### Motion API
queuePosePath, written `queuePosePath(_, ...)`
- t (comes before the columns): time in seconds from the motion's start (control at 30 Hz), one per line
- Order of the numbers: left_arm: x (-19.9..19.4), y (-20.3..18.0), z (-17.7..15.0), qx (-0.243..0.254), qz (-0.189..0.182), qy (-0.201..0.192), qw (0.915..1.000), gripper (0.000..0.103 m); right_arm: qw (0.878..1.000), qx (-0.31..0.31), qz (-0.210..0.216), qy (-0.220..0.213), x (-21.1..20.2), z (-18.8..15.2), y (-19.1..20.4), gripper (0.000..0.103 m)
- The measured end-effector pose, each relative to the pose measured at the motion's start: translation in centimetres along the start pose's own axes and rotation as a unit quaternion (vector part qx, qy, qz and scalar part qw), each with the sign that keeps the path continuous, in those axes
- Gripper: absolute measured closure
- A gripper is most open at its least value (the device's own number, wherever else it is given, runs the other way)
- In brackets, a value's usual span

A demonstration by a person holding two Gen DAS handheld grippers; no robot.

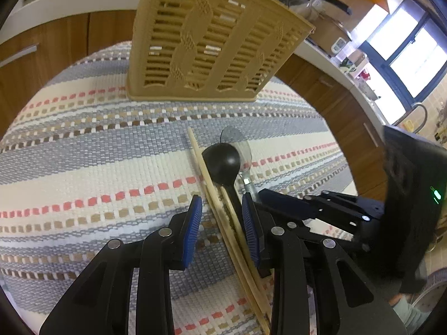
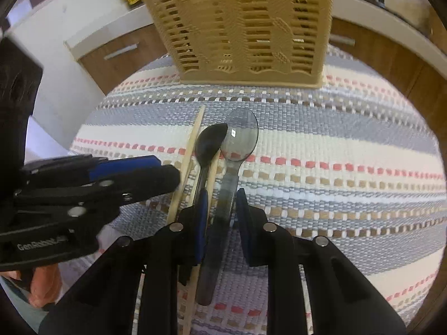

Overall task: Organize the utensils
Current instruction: 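Grasp a wooden chopstick with the left gripper while the right gripper grasps a clear spoon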

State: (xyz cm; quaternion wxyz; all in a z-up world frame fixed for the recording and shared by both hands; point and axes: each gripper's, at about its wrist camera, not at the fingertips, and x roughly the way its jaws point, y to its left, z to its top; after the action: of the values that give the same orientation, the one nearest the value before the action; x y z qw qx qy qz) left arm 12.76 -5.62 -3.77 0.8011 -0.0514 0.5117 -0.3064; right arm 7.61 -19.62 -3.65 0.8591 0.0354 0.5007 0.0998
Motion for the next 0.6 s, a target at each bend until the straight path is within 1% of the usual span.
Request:
queuePosePath(0.07, 0.9, -0.3, -0.1, -0.001, 0.006, 0.015, 0.9999, 0.076, 1.0, -0.01, -0.006, 0.0, -0.1, -0.3, 0.3, 0.091)
queuePosePath(0.13, 1.5, -0.6, -0.2, 0.002, 0.01, 0.026, 0.9996, 0.076, 1.0, -0.013, -0.011, 0.0, -0.3, -0.5, 0.1, 0.093)
queuePosePath(0.2, 1.7, -1.1, -0.1, 0.009, 0.021, 0.025, 0.9994, 0.076, 1.0, -0.005, -0.005, -0.002, -0.9, -1.0, -0.6, 0.094)
queuePosePath(0.3, 2.1, -1.4, 0.0, 0.015, 0.044, 0.03, 0.9985, 0.095, 1.0, 0.013, 0.006, -0.005, -1.7, -1.4, -2.0, 0.099)
queuePosePath(0.33, 2.0, -1.3, 0.1, 0.012, 0.041, 0.03, 0.9986, 0.098, 1.0, 0.015, 0.005, -0.005, -2.0, -1.5, -2.3, 0.099)
queuePosePath(0.37, 2.0, -1.0, 0.1, 0.006, 0.036, 0.03, 0.9989, 0.099, 1.0, 0.018, 0.002, -0.006, -2.2, -1.6, -2.5, 0.1)
queuePosePath(0.5, 0.7, 0.5, -0.5, -0.026, 0.0, 0.016, 0.9995, 0.1, 1.0, 0.03, 0.005, -0.003, -2.7, -1.9, -3.1, 0.1)
queuePosePath(0.57, 0.0, 1.0, -1.0, -0.033, 0.004, 0.012, 0.9994, 0.1, 0.999, 0.037, -0.001, -0.002, -3.0, -2.2, -3.5, 0.1)
queuePosePath(0.6, -0.5, 1.3, -1.2, -0.035, 0.012, 0.01, 0.9993, 0.1, 0.999, 0.041, -0.003, -0.001, -3.2, -2.3, -3.6, 0.1)
